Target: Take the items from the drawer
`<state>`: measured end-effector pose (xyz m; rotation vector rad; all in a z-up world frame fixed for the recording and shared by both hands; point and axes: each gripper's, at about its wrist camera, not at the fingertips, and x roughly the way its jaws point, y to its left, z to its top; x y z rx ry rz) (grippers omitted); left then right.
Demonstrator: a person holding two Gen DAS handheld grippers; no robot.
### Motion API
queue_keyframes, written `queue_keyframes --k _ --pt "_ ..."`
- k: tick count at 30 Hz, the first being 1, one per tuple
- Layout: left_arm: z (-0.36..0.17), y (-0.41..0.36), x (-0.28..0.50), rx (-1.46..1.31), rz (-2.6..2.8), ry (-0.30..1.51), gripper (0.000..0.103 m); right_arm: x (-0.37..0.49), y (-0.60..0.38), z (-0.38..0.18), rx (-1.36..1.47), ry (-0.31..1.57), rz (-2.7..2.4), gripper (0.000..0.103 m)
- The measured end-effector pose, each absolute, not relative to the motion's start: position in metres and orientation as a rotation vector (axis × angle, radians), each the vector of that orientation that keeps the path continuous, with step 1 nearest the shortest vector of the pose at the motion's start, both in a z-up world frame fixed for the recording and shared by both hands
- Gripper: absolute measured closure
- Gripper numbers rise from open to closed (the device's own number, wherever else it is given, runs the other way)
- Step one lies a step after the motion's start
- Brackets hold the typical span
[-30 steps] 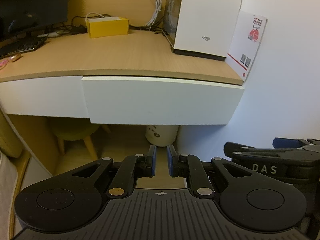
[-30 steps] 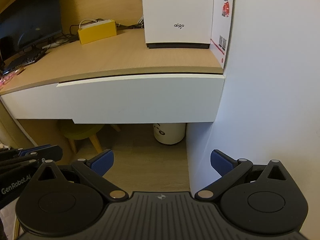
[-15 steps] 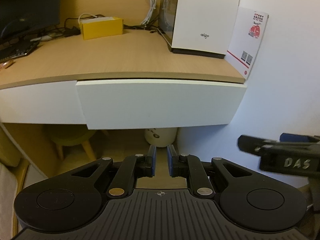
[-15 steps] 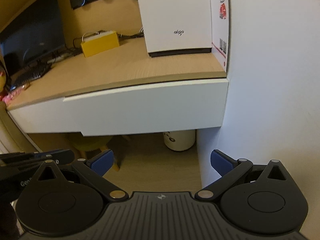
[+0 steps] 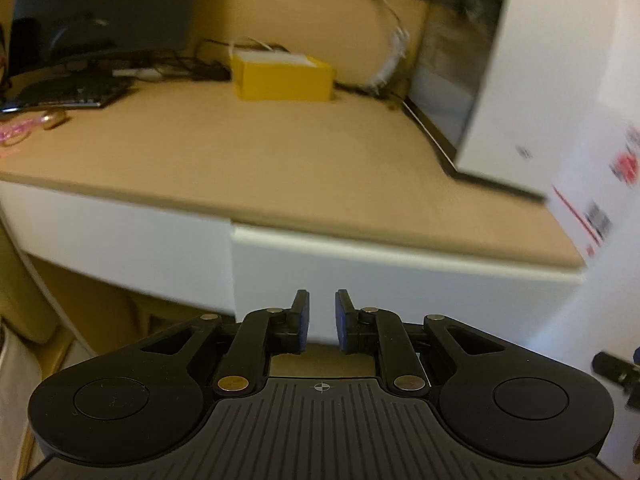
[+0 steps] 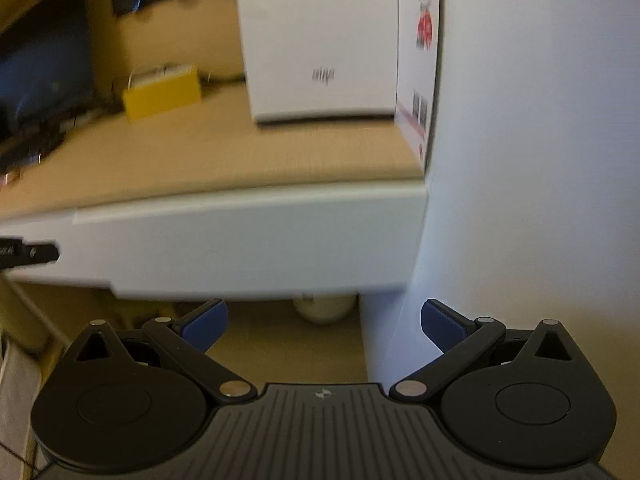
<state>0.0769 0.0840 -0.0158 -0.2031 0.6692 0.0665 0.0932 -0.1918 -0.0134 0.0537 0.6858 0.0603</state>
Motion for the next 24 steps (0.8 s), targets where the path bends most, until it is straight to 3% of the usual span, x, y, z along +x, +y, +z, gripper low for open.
queue_keyframes --k 5,20,24 --pt "-0.019 0.114 0.106 -0.239 0.128 0.687 0.086 0.148 -0.179 -0.016 0.149 0.622 0.135 0.0" --pt "-0.054 0.178 0.172 -0.346 0.081 0.755 0.086 0.218 -0.09 -0.034 -0.079 0.703 0.167 0.0" --pt "-0.057 0.179 0.179 -0.351 0.054 0.79 0.082 0.226 -0.068 -0.036 -0.091 0.71 0.16 0.0"
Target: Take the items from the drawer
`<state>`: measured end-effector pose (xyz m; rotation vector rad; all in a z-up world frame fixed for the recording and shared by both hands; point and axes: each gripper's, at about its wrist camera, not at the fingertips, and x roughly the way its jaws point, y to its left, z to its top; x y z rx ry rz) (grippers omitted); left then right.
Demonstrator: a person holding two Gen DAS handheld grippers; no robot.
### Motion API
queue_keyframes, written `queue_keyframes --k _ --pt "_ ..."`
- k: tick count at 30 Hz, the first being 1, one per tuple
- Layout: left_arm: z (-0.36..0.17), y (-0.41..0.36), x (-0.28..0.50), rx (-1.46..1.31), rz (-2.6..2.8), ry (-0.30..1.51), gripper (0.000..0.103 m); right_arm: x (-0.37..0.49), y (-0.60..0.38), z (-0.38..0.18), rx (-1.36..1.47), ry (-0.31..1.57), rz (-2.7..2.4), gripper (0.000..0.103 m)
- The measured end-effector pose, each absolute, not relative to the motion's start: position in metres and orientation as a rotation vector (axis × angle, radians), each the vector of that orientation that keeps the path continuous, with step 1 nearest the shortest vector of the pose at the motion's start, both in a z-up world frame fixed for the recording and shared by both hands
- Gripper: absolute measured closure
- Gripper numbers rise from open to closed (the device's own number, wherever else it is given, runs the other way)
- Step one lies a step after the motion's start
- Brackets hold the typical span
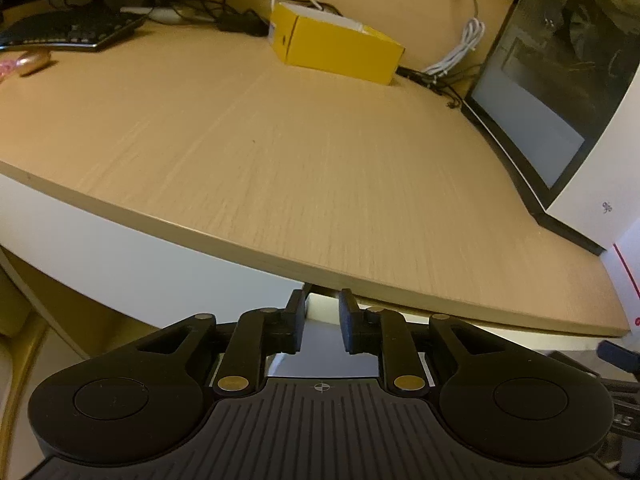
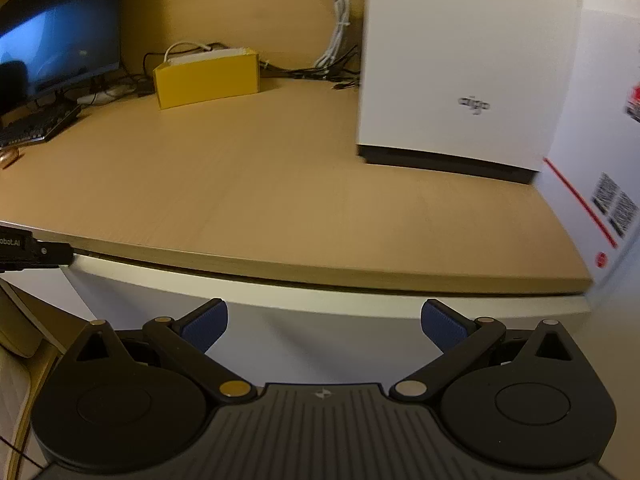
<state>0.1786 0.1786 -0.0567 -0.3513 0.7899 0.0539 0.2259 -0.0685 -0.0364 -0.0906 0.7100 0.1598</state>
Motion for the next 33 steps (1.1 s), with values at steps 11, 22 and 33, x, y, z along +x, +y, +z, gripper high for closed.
queue_keyframes --k 11,22,33 --pt "-0.057 0.173 0.18 -0.323 0.051 0.791 0.078 0.257 -0.055 -0.051 -0.024 0.736 0.039 0.0" --pt "-0.053 0.17 0.183 -0.282 0.052 0.83 0.075 0.262 -0.054 -0.049 -0.02 0.786 0.053 0.0" --pt "-0.051 0.18 0.177 -0.305 0.042 0.834 0.085 0.263 -0.054 -0.046 -0.029 0.833 0.084 0.0"
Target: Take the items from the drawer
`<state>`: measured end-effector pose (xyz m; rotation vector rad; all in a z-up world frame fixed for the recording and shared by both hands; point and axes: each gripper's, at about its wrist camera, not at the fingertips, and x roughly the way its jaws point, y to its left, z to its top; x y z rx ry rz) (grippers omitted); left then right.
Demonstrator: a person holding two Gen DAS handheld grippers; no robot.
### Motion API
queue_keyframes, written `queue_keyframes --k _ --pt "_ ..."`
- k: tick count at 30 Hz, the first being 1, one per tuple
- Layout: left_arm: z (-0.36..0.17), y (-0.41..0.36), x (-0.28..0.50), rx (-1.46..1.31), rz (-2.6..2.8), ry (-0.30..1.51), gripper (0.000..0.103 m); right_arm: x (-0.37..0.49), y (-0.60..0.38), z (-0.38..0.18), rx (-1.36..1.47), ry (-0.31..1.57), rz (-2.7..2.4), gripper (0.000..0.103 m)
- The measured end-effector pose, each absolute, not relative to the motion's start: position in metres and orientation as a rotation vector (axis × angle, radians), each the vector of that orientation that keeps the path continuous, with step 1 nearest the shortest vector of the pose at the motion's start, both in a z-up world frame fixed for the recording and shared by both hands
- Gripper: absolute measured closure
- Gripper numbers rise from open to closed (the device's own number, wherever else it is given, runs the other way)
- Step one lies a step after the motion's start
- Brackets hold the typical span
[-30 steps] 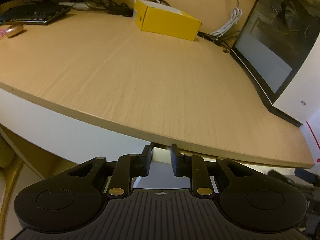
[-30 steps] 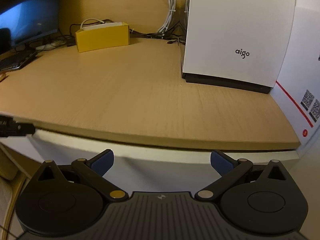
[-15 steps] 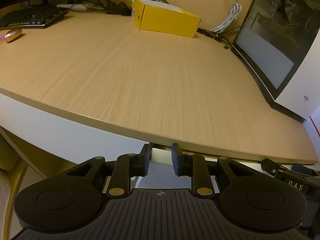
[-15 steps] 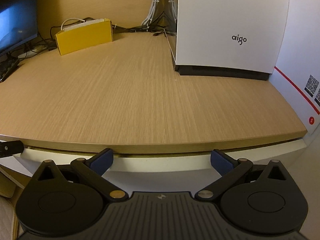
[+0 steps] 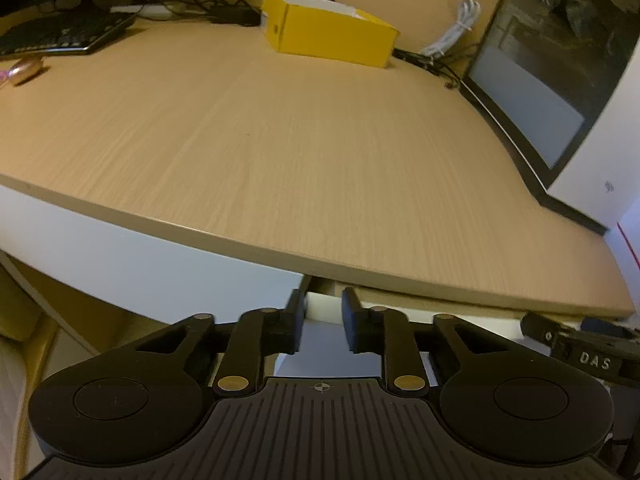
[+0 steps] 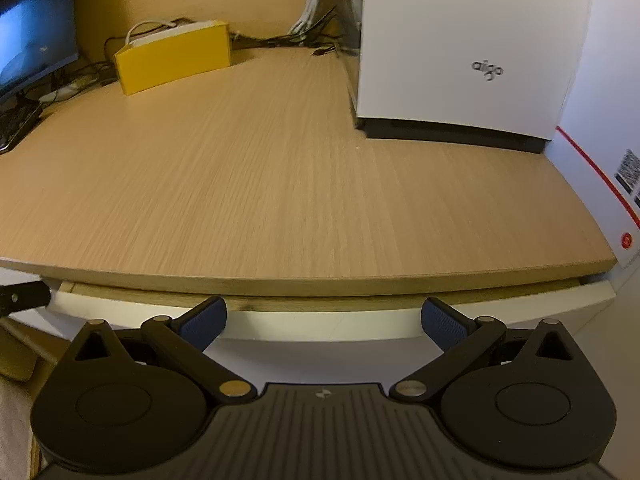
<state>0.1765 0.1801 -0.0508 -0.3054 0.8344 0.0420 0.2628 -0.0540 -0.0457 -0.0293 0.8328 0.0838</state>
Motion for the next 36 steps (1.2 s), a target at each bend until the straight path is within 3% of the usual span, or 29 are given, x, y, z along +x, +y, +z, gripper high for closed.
queue_keyframes --k 21,25,29,36 --pt "-0.048 0.168 0.168 -0.213 0.033 0.863 0.08 0.262 -0.059 -0.045 -0.037 0.853 0.099 0.0" --pt "-0.043 0.17 0.16 -0.212 0.039 0.857 0.087 0.258 -0.064 -0.04 -0.036 0.864 0.152 0.003" --pt "-0.023 0.168 0.158 -0.172 0.054 0.782 0.087 0.263 -0.074 -0.038 -0.055 0.817 0.114 0.003" --pt "-0.021 0.119 0.179 -0.129 -0.085 0.805 0.087 0.276 -0.094 -0.052 -0.043 0.842 0.088 0.001"
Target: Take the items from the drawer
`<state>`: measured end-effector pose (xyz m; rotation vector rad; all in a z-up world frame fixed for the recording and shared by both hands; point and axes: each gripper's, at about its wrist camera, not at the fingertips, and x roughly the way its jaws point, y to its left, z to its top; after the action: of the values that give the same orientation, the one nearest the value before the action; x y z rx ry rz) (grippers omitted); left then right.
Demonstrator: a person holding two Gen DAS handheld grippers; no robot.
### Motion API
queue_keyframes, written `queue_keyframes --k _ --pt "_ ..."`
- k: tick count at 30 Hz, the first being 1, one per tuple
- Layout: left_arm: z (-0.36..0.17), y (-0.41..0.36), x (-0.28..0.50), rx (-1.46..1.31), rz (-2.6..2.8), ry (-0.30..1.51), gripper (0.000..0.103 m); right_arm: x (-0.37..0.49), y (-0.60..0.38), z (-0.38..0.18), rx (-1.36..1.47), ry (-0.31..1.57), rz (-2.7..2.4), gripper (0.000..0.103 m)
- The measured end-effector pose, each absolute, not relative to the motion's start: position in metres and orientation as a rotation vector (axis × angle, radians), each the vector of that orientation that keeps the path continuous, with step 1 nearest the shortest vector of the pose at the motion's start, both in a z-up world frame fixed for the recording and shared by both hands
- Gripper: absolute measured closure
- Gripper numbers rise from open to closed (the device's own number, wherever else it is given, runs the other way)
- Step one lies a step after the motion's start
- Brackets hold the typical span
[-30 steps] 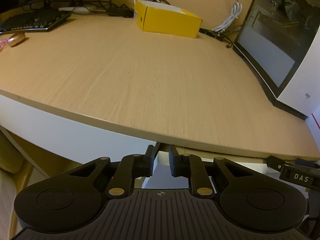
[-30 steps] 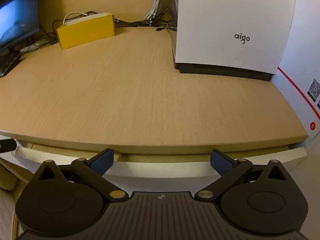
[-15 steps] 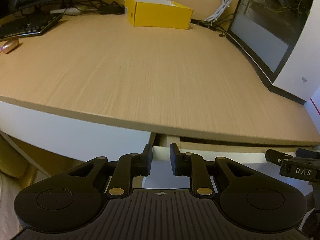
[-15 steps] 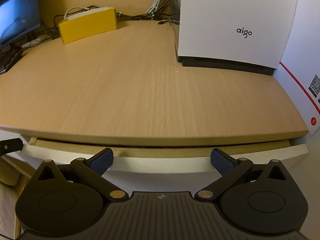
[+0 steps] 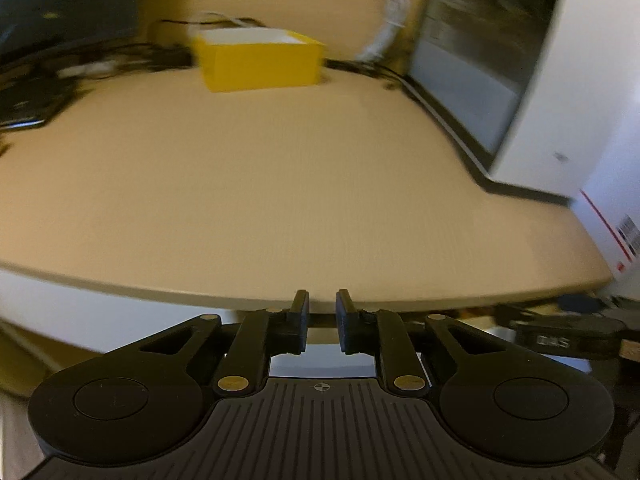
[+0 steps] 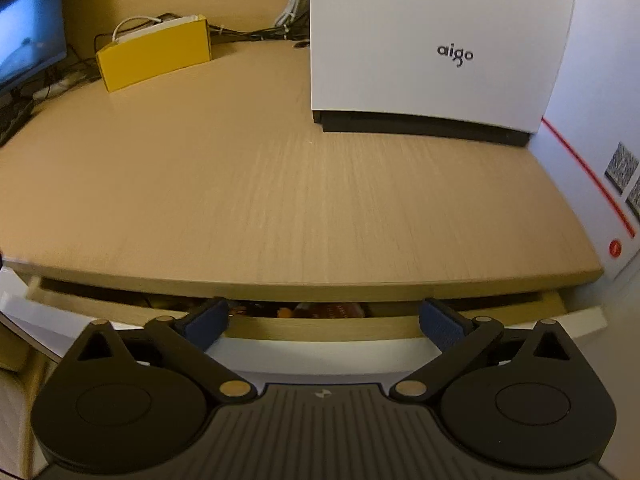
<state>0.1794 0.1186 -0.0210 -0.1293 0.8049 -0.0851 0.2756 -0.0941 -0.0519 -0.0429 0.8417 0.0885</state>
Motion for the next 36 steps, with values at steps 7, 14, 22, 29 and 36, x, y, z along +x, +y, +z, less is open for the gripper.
queue_keyframes --k 7,14,22,29,36 --pt "-0.043 0.061 0.192 -0.054 -0.197 0.855 0.086 0.274 -0.101 -0.052 -0.035 0.891 0.098 0.0" --pt "-0.072 0.045 0.181 -0.014 -0.196 0.924 0.086 0.242 -0.112 -0.052 -0.001 0.861 0.146 0.0" --pt "-0.073 0.043 0.157 -0.022 -0.17 1.001 0.086 0.206 -0.109 -0.054 -0.014 0.848 0.115 0.0" --pt "-0.072 0.034 0.125 0.051 -0.168 1.044 0.086 0.177 -0.118 -0.048 -0.007 0.911 0.153 0.0" --pt "-0.076 0.039 0.116 0.101 -0.192 1.119 0.087 0.168 -0.137 -0.039 -0.009 1.03 0.25 0.003"
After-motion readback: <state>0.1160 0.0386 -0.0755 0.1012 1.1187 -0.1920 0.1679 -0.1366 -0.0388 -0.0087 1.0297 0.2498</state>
